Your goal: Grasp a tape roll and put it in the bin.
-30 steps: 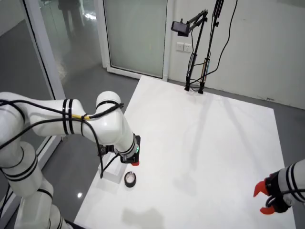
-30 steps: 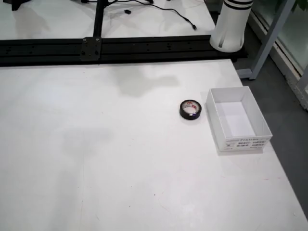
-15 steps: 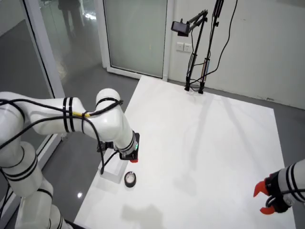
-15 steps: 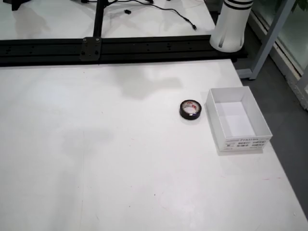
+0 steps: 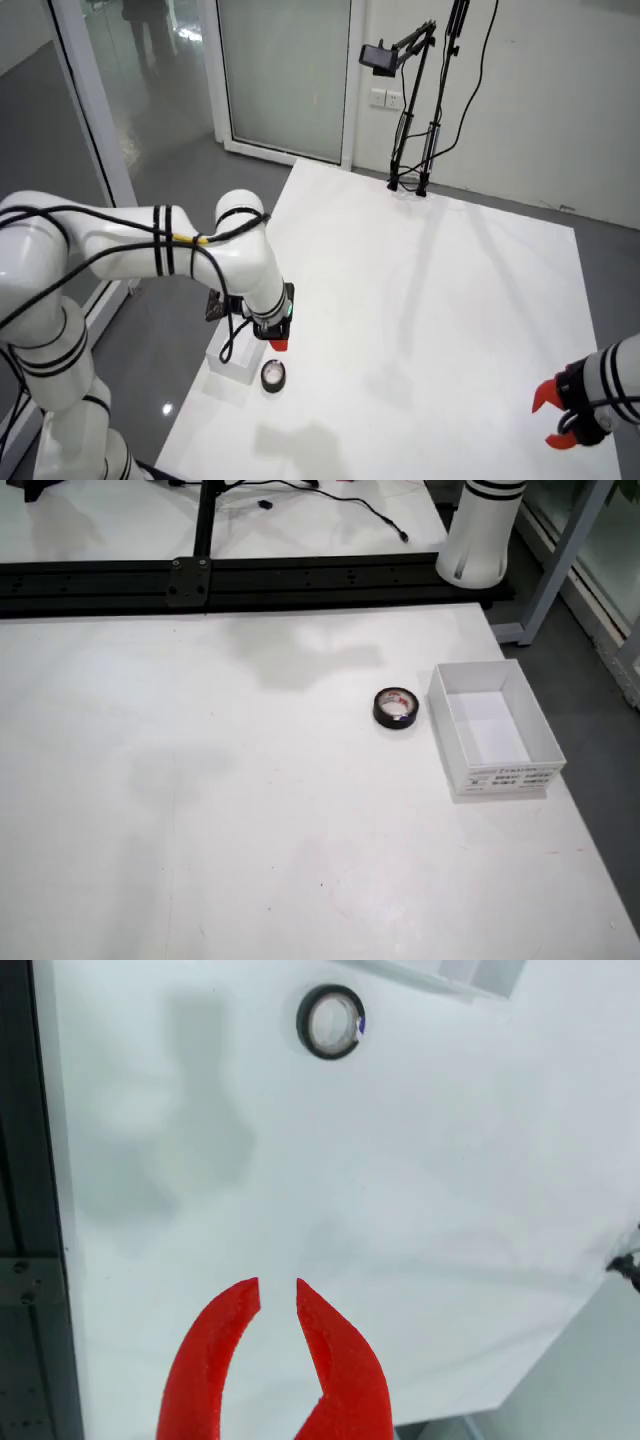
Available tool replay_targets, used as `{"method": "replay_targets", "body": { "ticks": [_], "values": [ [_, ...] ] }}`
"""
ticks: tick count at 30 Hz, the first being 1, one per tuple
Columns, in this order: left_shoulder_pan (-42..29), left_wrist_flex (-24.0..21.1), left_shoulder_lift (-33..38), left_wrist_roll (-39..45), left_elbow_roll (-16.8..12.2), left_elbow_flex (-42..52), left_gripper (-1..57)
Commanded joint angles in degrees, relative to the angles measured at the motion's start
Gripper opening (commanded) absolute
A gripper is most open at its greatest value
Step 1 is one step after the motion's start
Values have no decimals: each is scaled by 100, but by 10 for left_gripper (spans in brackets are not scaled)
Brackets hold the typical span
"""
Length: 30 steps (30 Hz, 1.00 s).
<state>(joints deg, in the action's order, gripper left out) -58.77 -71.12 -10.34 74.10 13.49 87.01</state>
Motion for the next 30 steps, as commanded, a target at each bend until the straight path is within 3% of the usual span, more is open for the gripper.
{"method": "replay_targets", "body": {
  "ticks": [1,11,30],
  "values": [
    [463,2,-733,148,-119,0,99],
    [727,292,-1436,166,-83,0,114],
    [1219,837,-2095,289,382,0,126]
  ]
}}
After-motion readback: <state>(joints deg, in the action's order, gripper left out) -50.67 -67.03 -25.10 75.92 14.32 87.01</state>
